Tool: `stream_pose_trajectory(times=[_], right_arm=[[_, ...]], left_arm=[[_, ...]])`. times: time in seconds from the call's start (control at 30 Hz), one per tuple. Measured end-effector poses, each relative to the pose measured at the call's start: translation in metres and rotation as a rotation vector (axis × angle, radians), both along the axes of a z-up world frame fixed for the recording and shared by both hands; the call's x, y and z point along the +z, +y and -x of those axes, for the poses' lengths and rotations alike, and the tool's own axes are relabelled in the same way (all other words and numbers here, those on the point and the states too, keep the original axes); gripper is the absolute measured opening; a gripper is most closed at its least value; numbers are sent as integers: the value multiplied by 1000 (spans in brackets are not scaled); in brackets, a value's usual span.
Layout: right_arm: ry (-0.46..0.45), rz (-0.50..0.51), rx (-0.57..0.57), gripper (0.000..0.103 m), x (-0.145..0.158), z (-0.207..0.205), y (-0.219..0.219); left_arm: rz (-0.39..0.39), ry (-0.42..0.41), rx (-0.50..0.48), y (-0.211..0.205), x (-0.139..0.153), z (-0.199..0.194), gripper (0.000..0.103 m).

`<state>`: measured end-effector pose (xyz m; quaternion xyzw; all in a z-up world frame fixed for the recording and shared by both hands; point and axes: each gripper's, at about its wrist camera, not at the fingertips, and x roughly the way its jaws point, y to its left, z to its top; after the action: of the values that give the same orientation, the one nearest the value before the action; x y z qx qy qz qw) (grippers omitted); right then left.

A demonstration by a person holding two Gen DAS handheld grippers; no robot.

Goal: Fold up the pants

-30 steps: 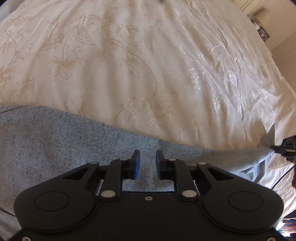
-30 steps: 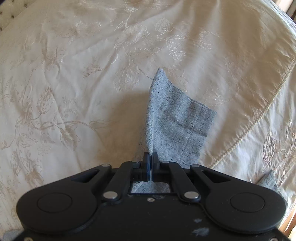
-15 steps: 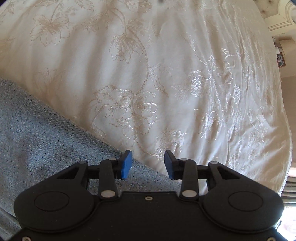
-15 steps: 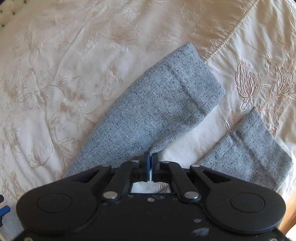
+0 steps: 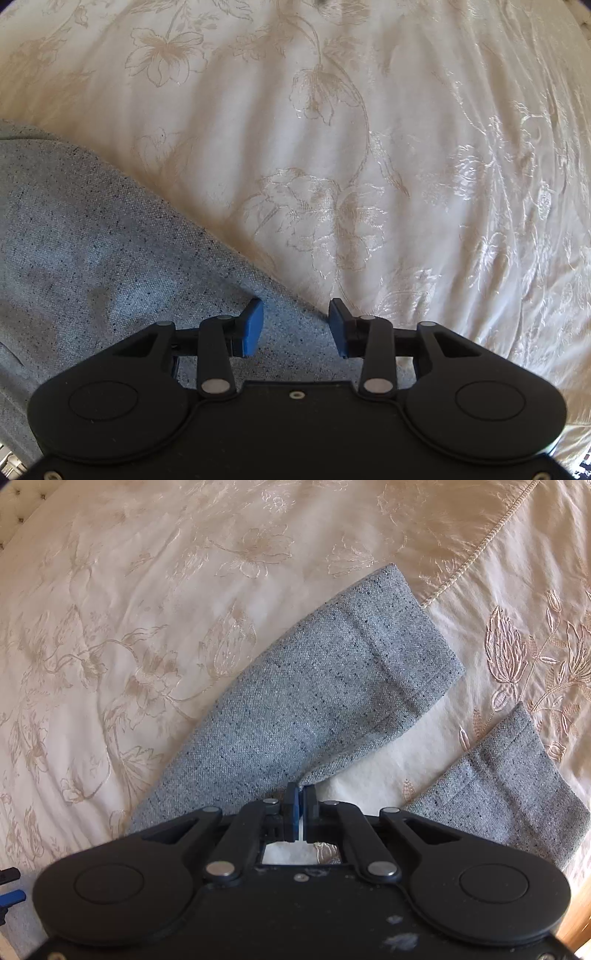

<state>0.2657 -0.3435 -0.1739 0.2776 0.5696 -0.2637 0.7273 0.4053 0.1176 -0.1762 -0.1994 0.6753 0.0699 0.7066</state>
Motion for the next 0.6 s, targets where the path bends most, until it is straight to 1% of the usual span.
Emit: stream_pose_trajectory(times=[0.1, 0.2, 0.27, 0.3, 0.33, 0.37, 0.4, 0.43, 0.47, 0.5, 0.53, 0.6], right_arm=[[-6, -5, 3, 2, 0, 1, -1], [-12, -14, 0, 2, -1, 3, -2], [-16, -20, 1, 2, 0, 4, -3], [-17, -22, 2, 2, 0, 5, -3], [-18, -23, 3, 2, 1, 5, -4], [-20, -25, 3, 2, 2, 6, -4], [-25, -28, 3, 2, 4, 6, -4], [-31, -30, 2, 2, 7, 6, -5], [-42, -34, 7, 2, 11, 4, -5], [-60, -39, 16, 2, 16, 2, -5], [-80, -41, 26, 2, 21, 0, -4], [-144, -37, 55, 2, 39, -8, -1]], left_arm=[[-54, 18, 23, -3, -4, -6, 50], [-101, 60, 54, -4, -16, -9, 52], [-114, 89, 76, -1, -25, -9, 52], [-107, 99, 88, 1, -30, -9, 52], [-93, 93, 99, 4, -32, -9, 44], [-87, 77, 119, 8, -31, -8, 21], [-76, 49, 142, 13, -28, -5, 12], [-39, 0, 168, 23, -21, 1, 12], [-12, -42, 184, 28, -15, 5, 8], [7, -96, 188, 32, -5, 10, 7], [12, -157, 169, 34, 9, 16, 7], [-8, -259, 114, 35, 36, 26, 7]])
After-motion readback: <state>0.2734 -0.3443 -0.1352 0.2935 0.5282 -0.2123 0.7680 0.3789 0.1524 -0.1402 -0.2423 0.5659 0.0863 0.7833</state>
